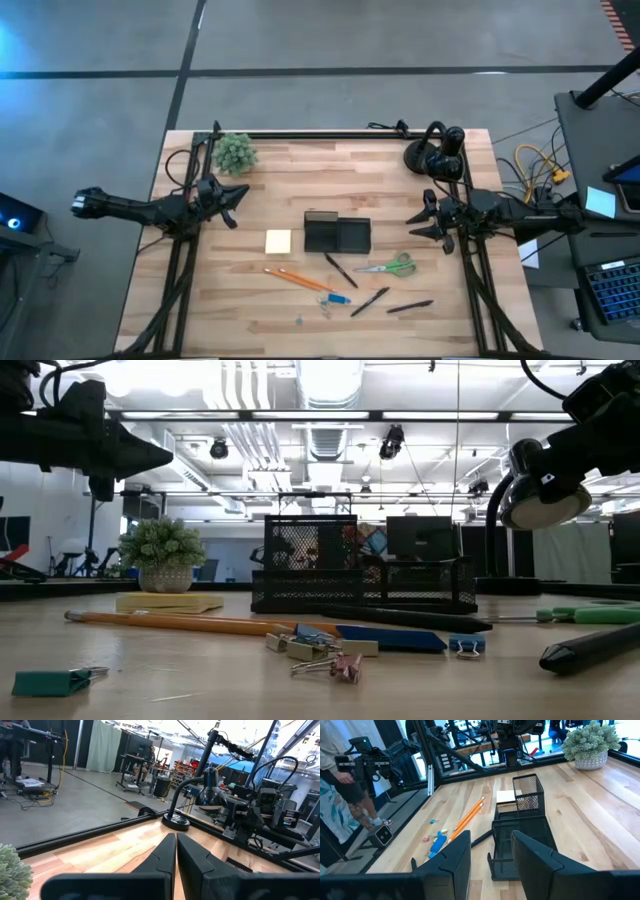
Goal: Pick and place office supplies into organizer
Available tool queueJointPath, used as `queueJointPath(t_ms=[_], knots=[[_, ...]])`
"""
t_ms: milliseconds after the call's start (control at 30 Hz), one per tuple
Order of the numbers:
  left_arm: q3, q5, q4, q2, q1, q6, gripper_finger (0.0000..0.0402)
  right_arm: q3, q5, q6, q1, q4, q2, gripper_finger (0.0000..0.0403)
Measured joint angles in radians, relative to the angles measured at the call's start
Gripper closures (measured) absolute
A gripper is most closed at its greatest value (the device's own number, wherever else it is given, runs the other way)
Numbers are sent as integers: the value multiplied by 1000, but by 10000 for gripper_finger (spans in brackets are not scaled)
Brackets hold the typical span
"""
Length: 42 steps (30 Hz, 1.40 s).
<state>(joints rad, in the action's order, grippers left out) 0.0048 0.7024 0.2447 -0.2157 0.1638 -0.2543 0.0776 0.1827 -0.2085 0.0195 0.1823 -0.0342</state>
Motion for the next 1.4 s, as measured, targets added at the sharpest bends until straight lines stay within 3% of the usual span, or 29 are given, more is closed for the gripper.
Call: queueJointPath(t_ms=[1133, 1300, 1400], knots=[[0, -1, 0, 0, 1, 0, 402, 0, 0, 5, 0, 0, 0, 268], [0, -1, 0, 0, 0, 0, 402, 0, -73, 299, 0, -34, 0, 268], [0, -1, 0, 0, 0, 0, 402, 0, -78, 349, 0, -75, -3, 268]])
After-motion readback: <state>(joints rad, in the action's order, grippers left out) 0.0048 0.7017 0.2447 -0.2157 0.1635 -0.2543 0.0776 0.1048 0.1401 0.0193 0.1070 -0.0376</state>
